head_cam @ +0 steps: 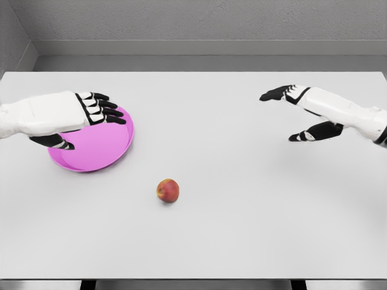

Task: Put the apple on the plate with both arms

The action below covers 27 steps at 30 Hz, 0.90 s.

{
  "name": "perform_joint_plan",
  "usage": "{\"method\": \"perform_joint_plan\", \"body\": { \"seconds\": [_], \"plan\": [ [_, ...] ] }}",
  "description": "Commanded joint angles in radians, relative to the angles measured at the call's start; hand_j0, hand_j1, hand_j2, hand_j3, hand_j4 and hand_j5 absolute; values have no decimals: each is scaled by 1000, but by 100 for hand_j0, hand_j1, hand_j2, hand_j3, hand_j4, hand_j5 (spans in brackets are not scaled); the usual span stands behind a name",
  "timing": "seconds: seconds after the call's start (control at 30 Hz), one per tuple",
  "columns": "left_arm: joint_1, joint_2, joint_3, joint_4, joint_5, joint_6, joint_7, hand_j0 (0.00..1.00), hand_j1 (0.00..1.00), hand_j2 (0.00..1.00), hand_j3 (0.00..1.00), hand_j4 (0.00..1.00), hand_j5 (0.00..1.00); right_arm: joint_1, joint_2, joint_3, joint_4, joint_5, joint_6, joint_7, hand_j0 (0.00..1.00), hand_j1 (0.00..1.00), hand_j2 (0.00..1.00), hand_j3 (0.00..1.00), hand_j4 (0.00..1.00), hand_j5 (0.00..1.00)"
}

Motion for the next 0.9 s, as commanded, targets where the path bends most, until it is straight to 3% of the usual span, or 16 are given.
{"method": "perform_joint_plan", "body": {
  "seconds": [0.0,0.07,0.1,0.23,0.3,0.37,0.43,0.57,0.87],
  "plan": [
    [-3,-6,-149,2,13,1,4,100,100,100,100,100,100,0,-6,-123,11,-6,3,0,100,100,100,100,100,100],
    [-72,-111,-241,-3,3,1,-31,100,100,100,100,100,100,6,-5,-127,11,-4,3,0,100,100,100,100,100,100],
    [-106,-151,-278,-1,5,1,-100,100,100,100,100,100,100,5,-5,-127,11,-4,3,0,100,100,100,100,100,100],
    [-137,-178,-289,17,8,1,-115,100,100,100,100,100,100,5,-6,-125,9,-4,3,0,100,100,100,100,100,100],
    [-161,-200,-287,98,11,1,-115,100,100,100,100,100,100,5,-8,-125,9,-3,3,0,100,100,100,100,100,100],
    [-172,-232,-292,106,7,1,-115,100,100,100,100,100,100,5,-6,-125,11,1,3,0,100,100,100,100,100,100],
    [-235,-322,-358,114,6,1,-115,100,100,100,100,100,100,5,-6,-123,9,10,3,0,100,100,100,100,100,100],
    [-236,-428,-372,119,3,1,-115,100,100,100,100,100,100,6,-6,-120,9,27,3,0,100,100,100,100,100,100],
    [-229,-414,-372,128,-92,1,-115,100,100,100,100,100,100,21,-6,-116,6,30,3,0,100,100,100,100,100,100]
  ]
}}
